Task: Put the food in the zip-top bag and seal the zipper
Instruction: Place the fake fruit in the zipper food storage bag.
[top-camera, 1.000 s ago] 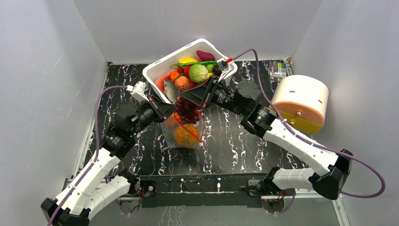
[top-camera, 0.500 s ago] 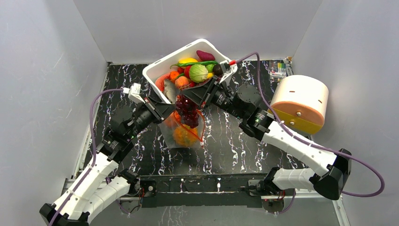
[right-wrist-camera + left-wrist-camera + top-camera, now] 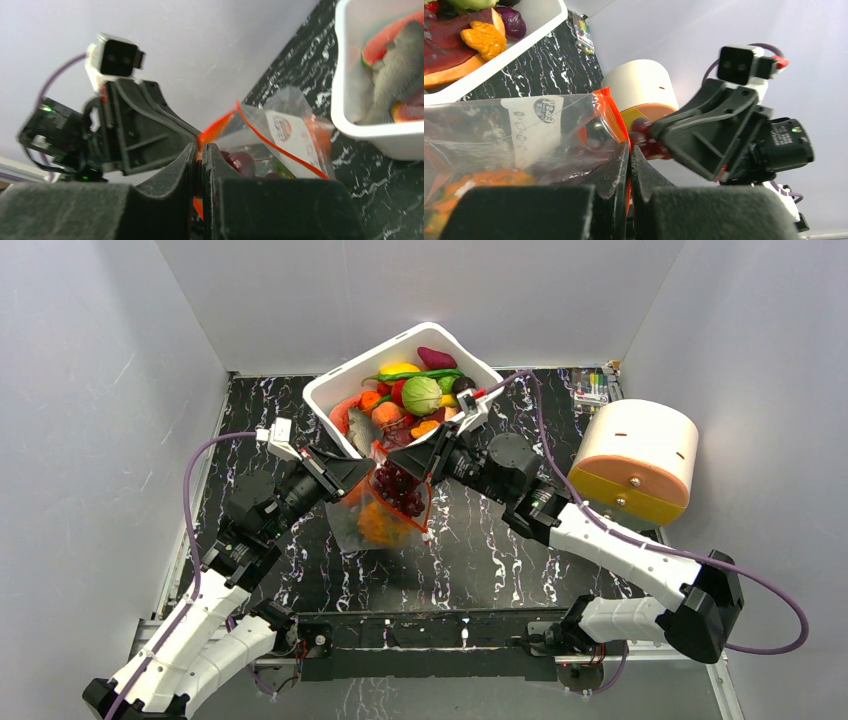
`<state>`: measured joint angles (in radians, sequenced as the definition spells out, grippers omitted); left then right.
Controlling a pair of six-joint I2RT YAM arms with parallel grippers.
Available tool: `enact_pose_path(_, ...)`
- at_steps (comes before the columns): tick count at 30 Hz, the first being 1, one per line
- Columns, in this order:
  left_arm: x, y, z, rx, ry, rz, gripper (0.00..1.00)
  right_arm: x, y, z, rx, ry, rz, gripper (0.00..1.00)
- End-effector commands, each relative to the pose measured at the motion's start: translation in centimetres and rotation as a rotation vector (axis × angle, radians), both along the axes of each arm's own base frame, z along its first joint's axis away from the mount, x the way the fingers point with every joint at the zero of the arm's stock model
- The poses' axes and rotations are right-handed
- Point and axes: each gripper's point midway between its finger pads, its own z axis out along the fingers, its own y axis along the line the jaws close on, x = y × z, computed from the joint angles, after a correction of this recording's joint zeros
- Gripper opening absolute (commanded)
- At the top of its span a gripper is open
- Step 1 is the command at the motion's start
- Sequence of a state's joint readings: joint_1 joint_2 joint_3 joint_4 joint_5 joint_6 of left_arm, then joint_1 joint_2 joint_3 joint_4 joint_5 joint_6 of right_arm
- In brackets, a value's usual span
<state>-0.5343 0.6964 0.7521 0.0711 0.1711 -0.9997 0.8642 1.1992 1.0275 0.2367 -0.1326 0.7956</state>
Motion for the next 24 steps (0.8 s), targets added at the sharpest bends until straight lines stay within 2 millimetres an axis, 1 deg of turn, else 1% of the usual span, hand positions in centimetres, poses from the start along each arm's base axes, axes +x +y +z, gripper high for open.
enact_pose_path(1, -0.6, -0.1, 2.0, -0.051, -0.062, -0.018, 0.00, -0.4, 0.8, -1.3, 0.005, 0.009, 0.032, 0.00)
enact_pose_path(6, -0.5, -0.3, 2.1, -0.056, -0.060, -0.025, 0.00, -0.2, 1.8, -2.6, -0.016, 0.036, 0.041, 0.01)
enact_pose_path(10, -0.5, -0.4, 2.1, -0.056, -0.061, -0.030, 0.00, 0.0, 2.9, -3.5, -0.041, 0.056, 0.045, 0.03)
enact_pose_path(12, -0.5, -0.4, 2.0, -0.057, -0.058, -0.030, 0.00, 0.1, 3.4, -3.5, -0.049, 0.057, 0.049, 0.06)
enact_pose_path(13, -0.5, -0.4, 2.0, -0.057, -0.057, -0.031, 0.00, 0.2, 3.6, -3.5, -0.057, 0.056, 0.050, 0.09)
enact_pose_path(15, -0.5, -0.4, 1.8, -0.054, -0.053, -0.031, 0.00, 0.5, 3.9, -3.3, -0.081, 0.048, 0.047, 0.19)
enact_pose_path(17, -0.5, -0.3, 1.8, -0.052, -0.054, -0.028, 0.00, 1.0, 3.7, -3.0, -0.127, 0.038, 0.021, 0.28)
enact_pose_path(20, -0.5, -0.2, 1.7, -0.049, -0.056, -0.019, 0.00, 1.5, 2.7, -2.4, -0.194, 0.012, -0.024, 0.43)
enact_pose_path(22, -0.5, -0.2, 1.8, -0.048, -0.057, -0.019, 0.00, 1.4, 1.8, -1.7, -0.219, -0.011, -0.048, 0.50)
enact_pose_path(24, -0.5, -0.2, 1.8, -0.049, -0.058, -0.017, 0.00, 1.3, 0.9, -1.1, -0.241, -0.029, -0.072, 0.54)
